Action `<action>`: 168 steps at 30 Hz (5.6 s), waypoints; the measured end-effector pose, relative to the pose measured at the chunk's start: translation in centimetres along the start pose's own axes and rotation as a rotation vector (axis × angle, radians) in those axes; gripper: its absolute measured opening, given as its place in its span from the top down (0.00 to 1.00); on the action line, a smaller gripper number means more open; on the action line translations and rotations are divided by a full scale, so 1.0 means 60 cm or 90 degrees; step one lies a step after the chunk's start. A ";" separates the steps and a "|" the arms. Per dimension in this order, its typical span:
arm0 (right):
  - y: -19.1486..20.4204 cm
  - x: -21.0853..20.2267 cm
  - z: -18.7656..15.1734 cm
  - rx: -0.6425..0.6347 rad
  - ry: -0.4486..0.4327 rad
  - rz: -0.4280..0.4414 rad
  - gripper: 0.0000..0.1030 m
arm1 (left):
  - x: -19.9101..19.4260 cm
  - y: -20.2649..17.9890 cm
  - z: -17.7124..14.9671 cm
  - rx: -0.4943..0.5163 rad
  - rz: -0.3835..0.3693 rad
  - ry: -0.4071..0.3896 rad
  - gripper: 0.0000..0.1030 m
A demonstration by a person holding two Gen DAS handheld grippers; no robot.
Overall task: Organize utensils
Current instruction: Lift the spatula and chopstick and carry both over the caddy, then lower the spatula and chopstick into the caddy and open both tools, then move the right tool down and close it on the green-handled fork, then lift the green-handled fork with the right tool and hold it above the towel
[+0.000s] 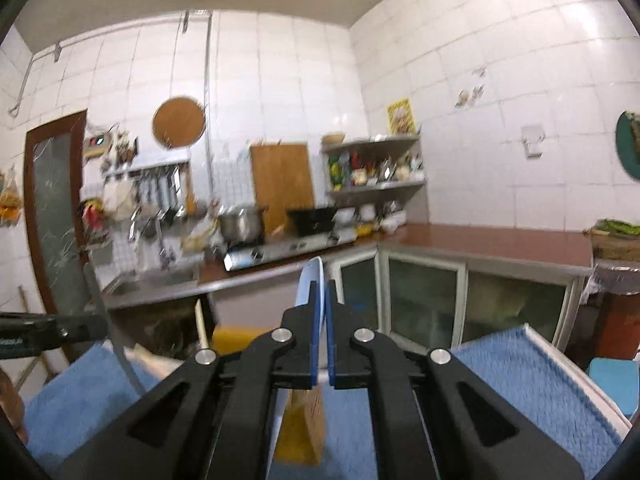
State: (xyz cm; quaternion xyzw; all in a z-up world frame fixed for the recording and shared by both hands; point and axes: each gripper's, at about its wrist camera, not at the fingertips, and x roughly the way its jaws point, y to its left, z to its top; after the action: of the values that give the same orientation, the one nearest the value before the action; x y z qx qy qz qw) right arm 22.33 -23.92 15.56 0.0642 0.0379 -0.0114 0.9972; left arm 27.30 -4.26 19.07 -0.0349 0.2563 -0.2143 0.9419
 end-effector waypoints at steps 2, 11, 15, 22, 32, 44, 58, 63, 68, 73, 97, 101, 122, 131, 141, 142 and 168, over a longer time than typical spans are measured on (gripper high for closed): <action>0.010 0.011 0.013 -0.013 -0.044 -0.037 0.97 | 0.008 0.004 0.021 0.004 0.004 -0.011 0.99; 0.045 0.087 0.007 -0.071 -0.127 -0.138 0.97 | 0.083 0.031 0.051 0.016 0.022 -0.016 0.99; 0.046 0.109 -0.009 -0.082 -0.130 -0.143 0.97 | 0.124 0.040 0.043 0.025 0.028 -0.006 0.99; 0.048 0.138 -0.039 -0.093 -0.116 -0.134 0.97 | 0.167 0.046 0.019 0.028 0.030 0.008 0.99; 0.052 0.128 -0.099 -0.133 -0.068 -0.093 0.96 | 0.178 0.056 -0.011 0.026 0.037 0.008 0.99; 0.050 0.111 -0.112 -0.165 0.022 -0.035 0.94 | 0.173 0.063 -0.004 0.005 0.033 0.038 0.99; 0.032 0.017 -0.075 -0.149 0.115 -0.004 0.47 | 0.036 0.080 -0.051 -0.013 0.101 0.040 0.26; 0.034 -0.024 -0.100 -0.137 0.150 0.005 0.34 | -0.006 0.109 -0.095 -0.030 0.137 0.035 0.08; 0.052 -0.037 -0.150 -0.126 0.219 0.019 0.31 | -0.009 0.139 -0.154 -0.063 0.144 0.083 0.08; 0.079 -0.030 -0.209 -0.115 0.285 0.031 0.30 | -0.003 0.159 -0.211 -0.036 0.181 0.116 0.05; 0.233 0.096 -0.354 -0.155 0.503 0.093 0.89 | 0.028 0.262 -0.283 -0.096 0.187 0.193 0.05; 0.230 0.107 -0.355 -0.131 0.514 0.096 0.89 | 0.034 0.246 -0.284 -0.089 0.182 0.197 0.05; 0.125 0.079 -0.307 -0.079 0.497 0.052 0.92 | 0.060 0.180 -0.274 -0.096 0.131 0.217 0.05; 0.030 0.073 -0.303 -0.014 0.535 0.025 0.92 | 0.072 0.144 -0.279 -0.078 0.121 0.223 0.05; 0.012 0.083 -0.306 0.006 0.567 0.016 0.90 | 0.070 0.142 -0.284 -0.078 0.120 0.227 0.05; 0.013 0.084 -0.309 0.002 0.572 0.014 0.90 | 0.069 0.144 -0.284 -0.080 0.119 0.226 0.05; -0.017 0.067 -0.284 -0.018 0.568 0.021 0.98 | 0.088 0.091 -0.280 -0.085 0.102 0.233 0.05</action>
State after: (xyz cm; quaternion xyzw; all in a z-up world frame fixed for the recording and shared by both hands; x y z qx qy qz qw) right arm 25.07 -22.81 -1.72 0.0500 0.4631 0.0341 0.8842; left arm 25.15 -0.79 1.09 -0.0373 0.4388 -0.1240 0.8892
